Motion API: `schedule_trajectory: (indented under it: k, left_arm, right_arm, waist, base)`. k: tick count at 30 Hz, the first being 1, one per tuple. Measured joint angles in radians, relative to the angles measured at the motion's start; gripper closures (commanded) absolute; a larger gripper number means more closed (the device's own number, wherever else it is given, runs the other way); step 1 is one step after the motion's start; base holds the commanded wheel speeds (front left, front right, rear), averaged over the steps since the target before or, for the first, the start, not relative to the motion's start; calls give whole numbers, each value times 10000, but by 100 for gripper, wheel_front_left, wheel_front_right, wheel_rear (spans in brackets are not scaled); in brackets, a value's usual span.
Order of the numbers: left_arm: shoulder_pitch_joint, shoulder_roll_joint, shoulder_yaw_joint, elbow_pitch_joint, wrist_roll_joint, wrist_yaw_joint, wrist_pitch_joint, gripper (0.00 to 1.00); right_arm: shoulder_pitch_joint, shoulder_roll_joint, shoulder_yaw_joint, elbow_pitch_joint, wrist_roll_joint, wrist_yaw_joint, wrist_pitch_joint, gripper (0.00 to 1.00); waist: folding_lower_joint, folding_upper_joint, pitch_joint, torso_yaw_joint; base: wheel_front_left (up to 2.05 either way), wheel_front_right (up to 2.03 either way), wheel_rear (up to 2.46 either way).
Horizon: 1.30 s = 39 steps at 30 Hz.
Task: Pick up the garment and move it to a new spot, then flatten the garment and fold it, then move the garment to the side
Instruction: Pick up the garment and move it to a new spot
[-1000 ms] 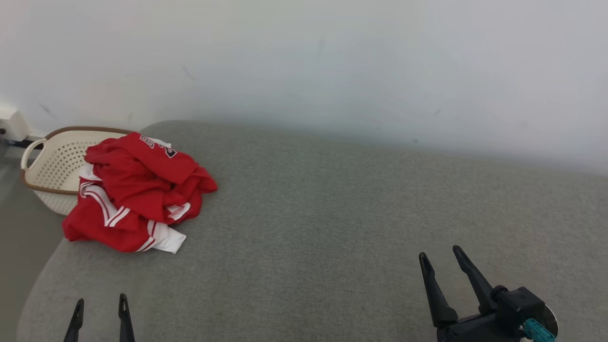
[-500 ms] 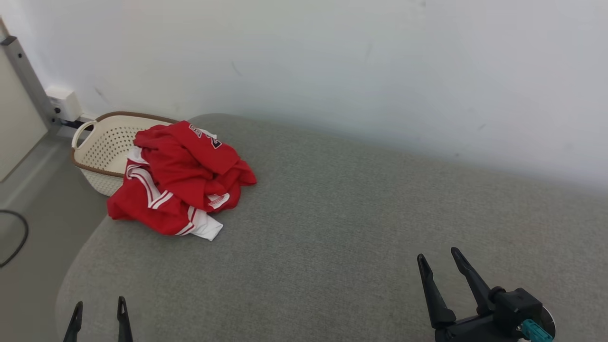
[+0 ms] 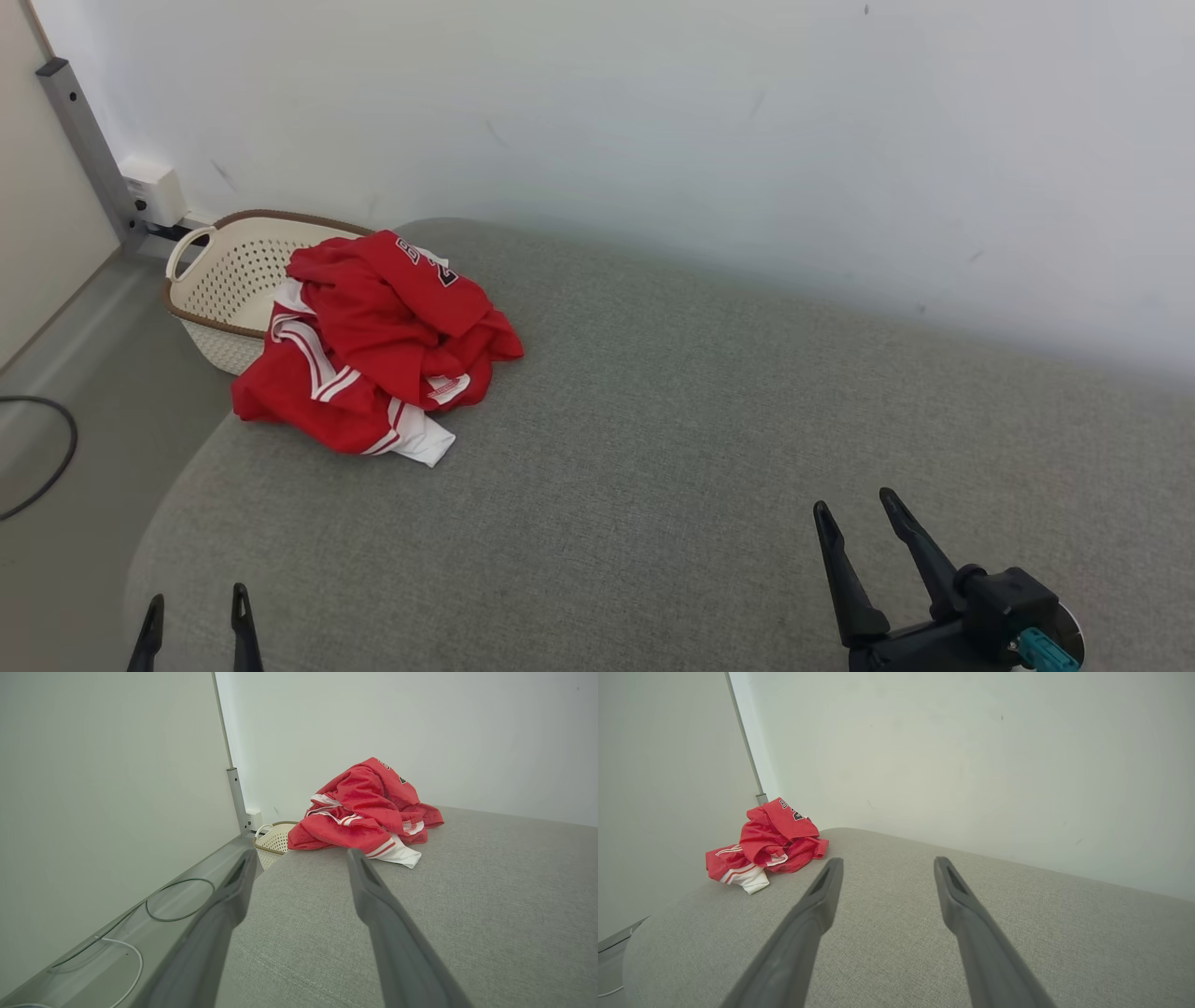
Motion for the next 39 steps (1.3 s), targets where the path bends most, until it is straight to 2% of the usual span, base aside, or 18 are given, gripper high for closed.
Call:
schedule_trajectory:
  k: [8,15,22,30,39]
  left_arm:
    - [-398,-63,-123,-36,-173,-153,0,0]
    - [-1936,401,-96,290,-295,-602,4,0]
    - [-3196,696,125,798,-573,-796,115,0]
    - [-4323,1016,245,1693,-917,-1020,366,0]
    - [-5797,1455,234,3354,-1055,-1327,759,0]
  right_arm:
    - [-69,-13,52,38,27,-2,0,0]
    - [-275,-107,186,52,100,-2,0,0]
    - [-453,-182,205,46,144,0,0,0]
    - [-708,-324,199,-25,174,-2,0,0]
    - [-1022,-441,257,-88,205,0,0,0]
  waist:
    - [0,0,91,-287]
    - [3,0,233,-782]
    - [3,0,436,-1408]
    - [2,0,816,-2089]
    - [2,-1,1365,-2875]
  base:
    - [0,0,0]
    - [0,0,0]
    - [0,0,0]
    - [0,0,0]
    - [0,0,0]
